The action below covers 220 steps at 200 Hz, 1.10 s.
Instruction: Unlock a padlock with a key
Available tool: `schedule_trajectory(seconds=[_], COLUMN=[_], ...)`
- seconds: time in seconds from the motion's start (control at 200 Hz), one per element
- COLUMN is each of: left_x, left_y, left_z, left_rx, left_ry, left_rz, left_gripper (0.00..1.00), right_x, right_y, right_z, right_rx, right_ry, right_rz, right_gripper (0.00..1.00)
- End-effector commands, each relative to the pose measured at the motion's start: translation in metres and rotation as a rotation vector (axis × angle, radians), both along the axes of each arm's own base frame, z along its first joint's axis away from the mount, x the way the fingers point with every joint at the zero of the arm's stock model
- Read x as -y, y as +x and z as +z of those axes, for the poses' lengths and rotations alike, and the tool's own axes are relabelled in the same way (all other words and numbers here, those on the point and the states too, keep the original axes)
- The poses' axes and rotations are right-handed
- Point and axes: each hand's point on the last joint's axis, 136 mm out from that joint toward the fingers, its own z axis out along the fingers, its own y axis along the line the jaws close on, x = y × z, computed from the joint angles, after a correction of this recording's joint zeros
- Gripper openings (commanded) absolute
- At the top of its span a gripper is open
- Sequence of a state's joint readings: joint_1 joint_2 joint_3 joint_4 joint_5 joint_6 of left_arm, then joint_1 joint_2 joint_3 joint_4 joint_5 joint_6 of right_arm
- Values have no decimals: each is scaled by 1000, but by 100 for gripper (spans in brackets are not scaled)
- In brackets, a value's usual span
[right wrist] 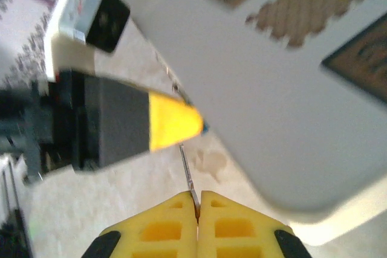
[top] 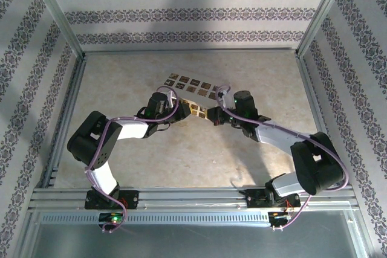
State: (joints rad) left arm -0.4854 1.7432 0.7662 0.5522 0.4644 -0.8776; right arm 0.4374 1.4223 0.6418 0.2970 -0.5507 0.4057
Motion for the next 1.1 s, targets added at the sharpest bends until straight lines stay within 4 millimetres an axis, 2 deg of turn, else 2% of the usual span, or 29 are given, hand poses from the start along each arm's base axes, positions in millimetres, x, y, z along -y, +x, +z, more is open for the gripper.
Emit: schedule_trajectory(seconds=[0.0,0.195,0.45,0.69,1.094], left_x=[15,17,21,19,18], left_y=[-5,-6,-7,-9,-10], left_z=[33,36,40,40,40], left_rx=[16,-1,-15,-23,-27], left_ry=[-69,-73,-86,-80,-68], left_rz=[-51,-61,-79,-76,-74], left_gripper=[26,26,26,26,26], right_x=[-1,-15,-30,-32,-33], right_y=[-19,-34,-31,-19,-5], right_z=[-16,-40,-59,-59,-48], right_rx=[62,78,127,181,251], right_ry=[-107,-188,-286,-323,-340], right_rz=[69,145,158,137,115], right_gripper=[0,0,0,0,0])
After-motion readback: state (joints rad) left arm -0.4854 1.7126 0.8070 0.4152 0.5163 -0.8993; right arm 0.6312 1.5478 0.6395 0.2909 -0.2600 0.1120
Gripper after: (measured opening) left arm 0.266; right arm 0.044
